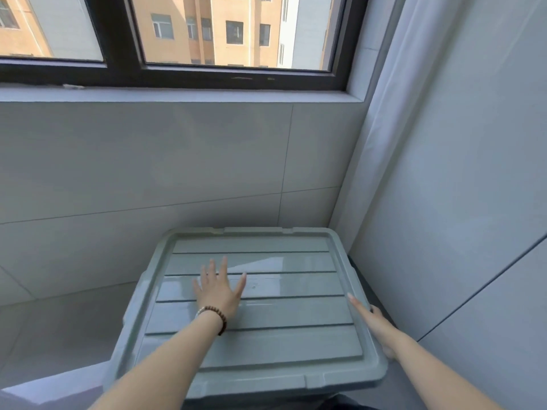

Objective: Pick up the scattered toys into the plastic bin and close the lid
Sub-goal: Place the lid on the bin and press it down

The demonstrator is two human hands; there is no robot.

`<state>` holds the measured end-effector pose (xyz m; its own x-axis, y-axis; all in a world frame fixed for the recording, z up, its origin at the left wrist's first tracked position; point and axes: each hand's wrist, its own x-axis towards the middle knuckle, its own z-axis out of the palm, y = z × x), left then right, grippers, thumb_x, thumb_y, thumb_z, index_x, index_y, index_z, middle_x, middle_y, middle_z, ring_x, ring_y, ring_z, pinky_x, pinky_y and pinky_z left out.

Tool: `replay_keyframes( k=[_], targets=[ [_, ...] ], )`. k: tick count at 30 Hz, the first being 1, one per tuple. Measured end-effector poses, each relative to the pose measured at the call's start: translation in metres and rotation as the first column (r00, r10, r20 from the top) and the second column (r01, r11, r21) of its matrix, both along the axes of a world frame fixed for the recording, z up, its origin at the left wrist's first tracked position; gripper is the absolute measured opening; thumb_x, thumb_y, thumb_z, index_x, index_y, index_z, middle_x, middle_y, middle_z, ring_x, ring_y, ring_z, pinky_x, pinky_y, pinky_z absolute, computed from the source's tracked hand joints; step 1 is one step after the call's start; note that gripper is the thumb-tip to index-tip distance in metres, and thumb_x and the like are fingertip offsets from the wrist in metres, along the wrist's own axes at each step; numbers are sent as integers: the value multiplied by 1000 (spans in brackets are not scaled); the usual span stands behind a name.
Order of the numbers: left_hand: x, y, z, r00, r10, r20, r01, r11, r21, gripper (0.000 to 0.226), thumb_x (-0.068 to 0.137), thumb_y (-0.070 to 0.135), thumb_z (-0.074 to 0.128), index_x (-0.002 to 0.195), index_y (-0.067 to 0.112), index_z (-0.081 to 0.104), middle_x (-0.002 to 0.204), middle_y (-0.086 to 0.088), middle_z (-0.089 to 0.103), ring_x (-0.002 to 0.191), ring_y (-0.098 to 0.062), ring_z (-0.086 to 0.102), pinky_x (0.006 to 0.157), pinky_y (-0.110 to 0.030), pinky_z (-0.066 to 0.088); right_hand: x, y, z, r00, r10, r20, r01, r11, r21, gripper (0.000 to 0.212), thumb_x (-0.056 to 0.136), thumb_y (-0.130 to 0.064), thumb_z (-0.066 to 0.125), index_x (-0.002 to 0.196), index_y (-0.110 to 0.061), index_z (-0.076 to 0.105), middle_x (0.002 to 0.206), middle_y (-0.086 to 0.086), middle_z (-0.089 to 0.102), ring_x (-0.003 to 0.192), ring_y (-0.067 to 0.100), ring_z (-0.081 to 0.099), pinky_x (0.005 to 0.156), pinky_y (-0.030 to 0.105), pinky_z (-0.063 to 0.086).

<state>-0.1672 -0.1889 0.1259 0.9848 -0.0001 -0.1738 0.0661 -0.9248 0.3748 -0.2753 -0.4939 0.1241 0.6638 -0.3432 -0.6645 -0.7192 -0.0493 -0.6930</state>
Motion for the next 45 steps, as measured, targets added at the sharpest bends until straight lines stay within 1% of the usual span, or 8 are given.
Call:
replay_keyframes(
  k=[5, 9, 12, 15, 19, 31, 37, 45],
  targets=[
    [-17, -89, -21, 947, -319, -36, 319, 947, 15, 65, 93, 61, 15, 150, 33, 1, 159, 4, -7, 146, -23, -11, 117, -48, -7, 10, -29, -36, 999, -37, -29, 42, 981, 190, 126, 49, -84, 66, 150, -29, 13, 149, 3, 36, 133, 26, 41, 112, 51, 31],
    [-19, -99, -39, 933, -354, 73, 345, 932, 113, 101, 60, 80, -27, 149, 38, 0, 159, 7, -8, 146, -22, -11, 117, -48, -8, 16, -25, -33, 998, -33, -52, 49, 936, 350, 81, 64, -77, 62, 125, -23, 58, 120, 13, 65, 109, 32, 63, 96, 48, 48],
    [-19, -97, -45, 933, -334, 134, 321, 941, 111, 111, 50, 76, -38, 148, 41, 0, 159, 8, -6, 146, -20, -10, 116, -45, -11, 18, -25, -30, 998, -40, -40, 51, 926, 373, 77, 65, -68, 68, 122, -17, 59, 108, 15, 70, 99, 31, 68, 90, 44, 53],
    [-21, -100, -48, 934, -324, 152, 315, 945, 81, 109, 53, 78, -34, 148, 41, 4, 159, 8, -2, 146, -21, -8, 114, -44, -14, 22, -27, -43, 987, -153, 42, 151, 987, 56, 109, 48, -71, 76, 136, -16, 42, 130, 11, 57, 114, 27, 58, 97, 41, 48],
    [-21, -100, -48, 935, -319, 154, 310, 948, 75, 108, 53, 80, -32, 147, 41, 5, 159, 8, -1, 146, -20, -8, 112, -42, -16, 24, -19, -38, 966, -127, 226, 203, 911, -358, 62, 69, -53, 73, 114, -14, 56, 115, 4, 58, 97, 20, 58, 83, 33, 49],
    [-21, -100, -47, 936, -315, 160, 304, 949, 88, 109, 52, 81, -32, 147, 42, 5, 159, 9, -2, 147, -20, -8, 111, -41, -17, 24, -7, -21, 972, -65, 225, 157, 896, -416, 43, 87, -42, 60, 116, -11, 55, 100, -1, 57, 107, 27, 57, 75, 25, 37],
    [-20, -101, -46, 936, -318, 150, 307, 947, 96, 110, 51, 81, -33, 147, 41, 2, 159, 9, -4, 146, -20, -11, 112, -42, -16, 33, -2, -26, 968, -91, 235, 194, 865, -463, 32, 87, -44, 58, 100, -15, 59, 97, 2, 65, 80, 20, 58, 66, 28, 46],
    [-19, -102, -51, 932, -320, 169, 306, 947, 100, 107, 56, 82, -28, 148, 40, 8, 159, 8, 1, 147, -21, -6, 111, -42, -15, 66, -24, -27, 977, 9, 212, 61, 946, -319, 52, 84, -53, 57, 128, -28, 45, 114, -4, 58, 99, 20, 56, 76, 31, 44]
  ],
)
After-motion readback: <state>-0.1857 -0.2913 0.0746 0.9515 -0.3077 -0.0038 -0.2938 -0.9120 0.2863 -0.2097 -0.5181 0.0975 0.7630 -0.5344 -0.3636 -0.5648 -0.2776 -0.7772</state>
